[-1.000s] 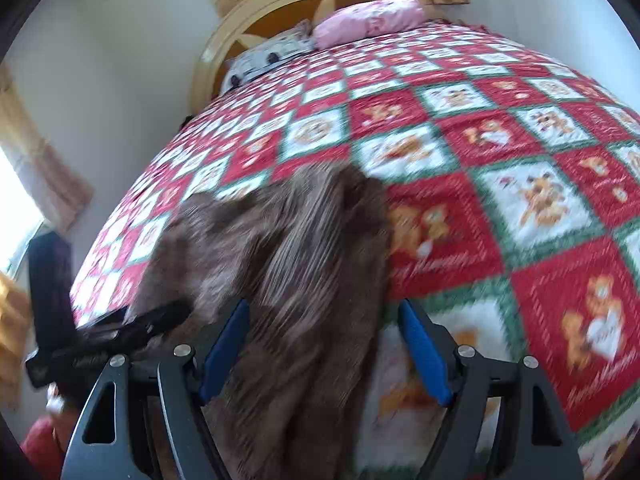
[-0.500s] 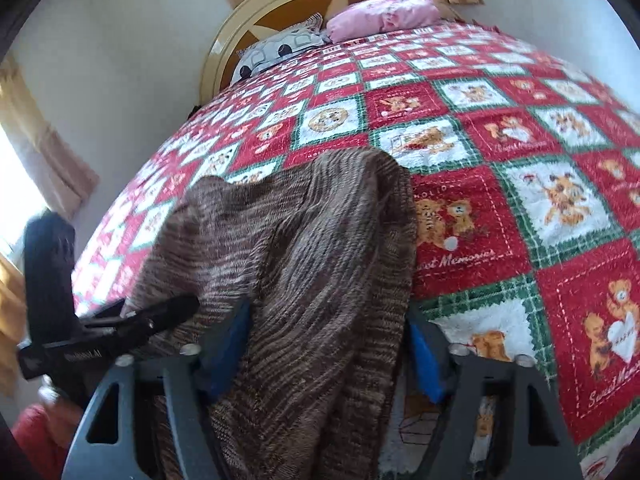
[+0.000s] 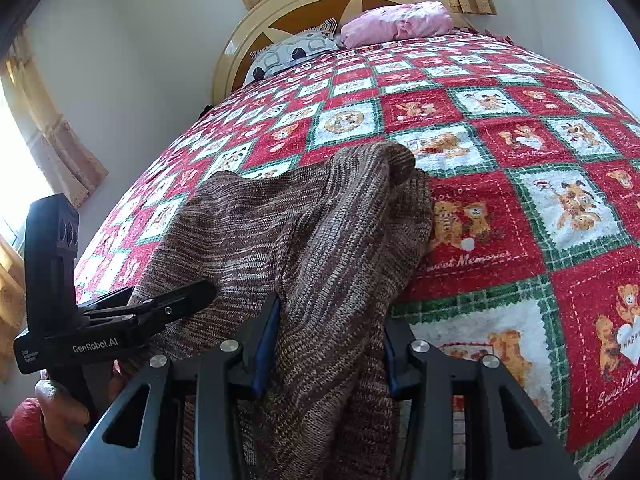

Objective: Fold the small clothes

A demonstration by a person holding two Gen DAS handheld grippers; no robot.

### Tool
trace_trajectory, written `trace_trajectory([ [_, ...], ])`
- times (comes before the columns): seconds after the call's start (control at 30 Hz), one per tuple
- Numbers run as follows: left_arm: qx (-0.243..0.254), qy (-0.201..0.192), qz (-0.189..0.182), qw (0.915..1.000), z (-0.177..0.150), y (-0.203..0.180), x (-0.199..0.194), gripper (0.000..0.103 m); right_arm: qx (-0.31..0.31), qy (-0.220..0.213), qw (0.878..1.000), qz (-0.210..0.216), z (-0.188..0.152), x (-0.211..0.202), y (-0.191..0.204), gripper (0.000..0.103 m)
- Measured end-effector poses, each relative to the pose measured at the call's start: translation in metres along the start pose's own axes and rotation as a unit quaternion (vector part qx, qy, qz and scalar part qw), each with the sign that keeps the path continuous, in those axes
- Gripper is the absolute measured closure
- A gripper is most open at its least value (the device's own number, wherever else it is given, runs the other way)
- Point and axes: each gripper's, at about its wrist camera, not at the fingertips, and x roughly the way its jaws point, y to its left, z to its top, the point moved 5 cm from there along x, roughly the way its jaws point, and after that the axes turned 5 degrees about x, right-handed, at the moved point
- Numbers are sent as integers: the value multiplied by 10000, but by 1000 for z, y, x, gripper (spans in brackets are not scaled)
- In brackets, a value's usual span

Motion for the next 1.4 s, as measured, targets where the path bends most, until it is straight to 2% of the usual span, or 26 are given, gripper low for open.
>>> trace_trajectory([
  [0.47,-32,15,-13,10000,0,3,2,6,483,30,9976,491,1,1,-12,58],
  [1.0,-23,7,6,10000,0,2,2,8,426,24,9981,442,1,0,-11,58],
  [1.27,47,-121,148,9998,1,-3,-2,21,213,-22,9995,224,1,-1,-7,62],
  [1.37,117,-209,268,9994,2,-7,-6,33,56,-68,9999,73,1,-2,-3,66],
  [1.4,179,-244,359,9989,2,-10,-7,40,-12,-84,10000,5,1,-2,-1,67],
])
